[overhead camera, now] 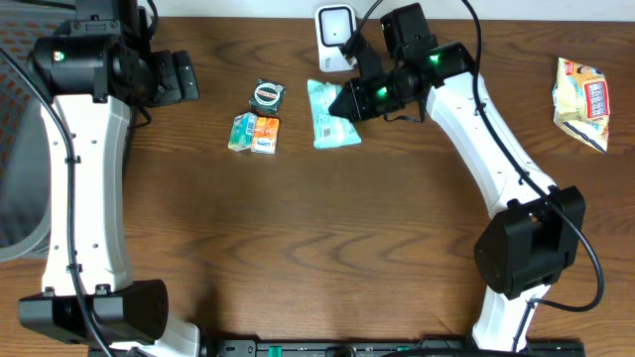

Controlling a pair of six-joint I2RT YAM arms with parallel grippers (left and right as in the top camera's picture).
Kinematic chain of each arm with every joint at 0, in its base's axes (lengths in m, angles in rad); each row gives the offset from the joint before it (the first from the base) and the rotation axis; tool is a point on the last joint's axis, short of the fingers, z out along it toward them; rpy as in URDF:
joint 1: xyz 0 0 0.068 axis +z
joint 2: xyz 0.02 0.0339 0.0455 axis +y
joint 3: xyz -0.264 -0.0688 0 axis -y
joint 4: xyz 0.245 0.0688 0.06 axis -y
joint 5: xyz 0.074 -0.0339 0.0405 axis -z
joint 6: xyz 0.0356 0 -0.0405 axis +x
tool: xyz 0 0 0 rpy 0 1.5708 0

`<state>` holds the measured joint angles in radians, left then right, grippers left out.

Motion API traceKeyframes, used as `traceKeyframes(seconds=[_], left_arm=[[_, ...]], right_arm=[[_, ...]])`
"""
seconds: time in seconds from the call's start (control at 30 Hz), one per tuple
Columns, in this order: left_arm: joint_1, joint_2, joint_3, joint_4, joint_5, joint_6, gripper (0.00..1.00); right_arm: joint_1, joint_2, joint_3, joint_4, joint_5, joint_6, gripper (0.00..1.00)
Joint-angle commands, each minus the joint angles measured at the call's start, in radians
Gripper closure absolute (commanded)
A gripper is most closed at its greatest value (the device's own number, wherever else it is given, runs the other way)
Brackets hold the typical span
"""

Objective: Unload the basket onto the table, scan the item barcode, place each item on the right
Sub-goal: 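Hold the packet under the white scanner with the right gripper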

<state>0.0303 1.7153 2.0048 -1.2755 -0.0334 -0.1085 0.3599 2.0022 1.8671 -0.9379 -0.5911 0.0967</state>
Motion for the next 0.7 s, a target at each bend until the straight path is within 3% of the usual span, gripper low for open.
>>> traceKeyframes(seconds=[0.0, 0.23, 0.67], left_arm=[[0.004, 0.004, -0.005, 0.000, -0.016, -0.009, 0.02], [0.004, 0.004, -0.005, 0.000, -0.016, -0.009, 0.02], [0.004, 0.004, -0.005, 0.000, -0.016, -0.009, 0.02]], right_arm=[[-0.001, -0.021, 0.002, 0.058, 0.108, -0.009, 0.99], [-0.001, -0.034, 0.003, 0.084, 0.001, 0.022, 0.99], [-0.001, -0.122, 0.003, -0.124, 0.055, 0.006, 0.99]])
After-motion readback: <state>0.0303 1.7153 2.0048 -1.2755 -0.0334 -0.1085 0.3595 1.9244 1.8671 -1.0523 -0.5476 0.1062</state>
